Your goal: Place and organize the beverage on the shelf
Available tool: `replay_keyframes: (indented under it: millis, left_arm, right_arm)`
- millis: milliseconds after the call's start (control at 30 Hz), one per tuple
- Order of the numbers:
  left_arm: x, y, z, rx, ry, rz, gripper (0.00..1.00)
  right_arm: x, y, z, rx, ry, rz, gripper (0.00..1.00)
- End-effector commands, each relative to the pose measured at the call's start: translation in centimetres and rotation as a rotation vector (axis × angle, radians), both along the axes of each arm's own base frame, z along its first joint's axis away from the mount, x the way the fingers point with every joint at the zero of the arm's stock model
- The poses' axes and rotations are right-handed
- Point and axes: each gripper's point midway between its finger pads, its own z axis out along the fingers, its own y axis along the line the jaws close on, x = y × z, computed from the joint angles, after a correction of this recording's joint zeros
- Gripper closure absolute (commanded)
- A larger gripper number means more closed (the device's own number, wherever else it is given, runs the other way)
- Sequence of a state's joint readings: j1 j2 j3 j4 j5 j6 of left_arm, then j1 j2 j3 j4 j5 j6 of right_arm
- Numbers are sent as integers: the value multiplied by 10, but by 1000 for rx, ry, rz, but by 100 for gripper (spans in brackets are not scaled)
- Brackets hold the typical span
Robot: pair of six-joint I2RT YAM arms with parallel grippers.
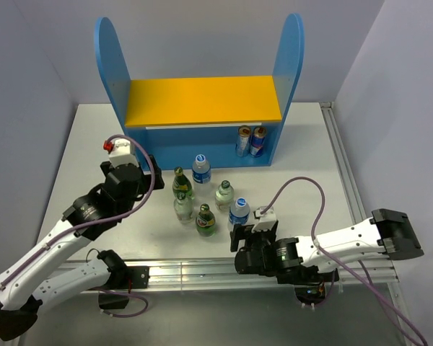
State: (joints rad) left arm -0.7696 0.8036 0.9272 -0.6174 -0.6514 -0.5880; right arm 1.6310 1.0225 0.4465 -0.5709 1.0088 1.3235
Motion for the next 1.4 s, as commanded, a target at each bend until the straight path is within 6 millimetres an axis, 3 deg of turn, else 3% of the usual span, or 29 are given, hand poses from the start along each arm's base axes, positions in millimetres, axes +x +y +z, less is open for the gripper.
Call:
replay_keyframes:
  millis: [0, 267, 567, 700, 867, 933, 1000, 1033, 1133, 1167, 1233, 1333, 1367]
  left_arm:
    - [1, -1, 16, -4, -55, -24, 1]
    - [-5, 4, 15, -20, -75, -29, 1]
    - [-4, 2, 11, -11, -64, -40, 1]
    - [-4, 0, 8, -2, -55, -46, 1]
    - [-3, 0, 8, -2, -53, -46, 1]
    - [-3, -1, 7, 0, -51, -50, 1]
    - [-3, -1, 7, -2, -49, -52, 1]
    - [-3, -1, 6, -1, -48, -50, 1]
    - [-3, 0, 7, -2, -49, -49, 1]
    - [-3, 0, 7, -4, -51, -50, 1]
    - [-4, 0, 7, -6, -52, -50, 1]
    - [-3, 1, 7, -5, -51, -47, 1]
    - [-3, 2, 8, -7, -53, -44, 1]
  right_arm:
    - [10, 35, 12, 113, -24, 15, 0]
    - [24, 44, 11, 74, -102, -35, 0]
    - [52, 25, 8, -12, -272, -213, 3]
    - [57, 21, 13, -32, -323, -264, 31]
    - [58, 15, 10, -85, -329, -275, 41]
    - [56, 15, 9, -97, -313, -263, 61]
    - [54, 15, 14, -75, -291, -262, 98]
    - [52, 12, 16, -90, -279, -256, 100]
    - [47, 13, 39, -80, -271, -236, 100]
    - [44, 20, 56, -38, -270, -230, 100]
    - [40, 15, 75, -69, -278, -210, 100]
    - [39, 23, 120, -71, -293, -173, 100]
    - [39, 29, 146, -23, -296, -172, 100]
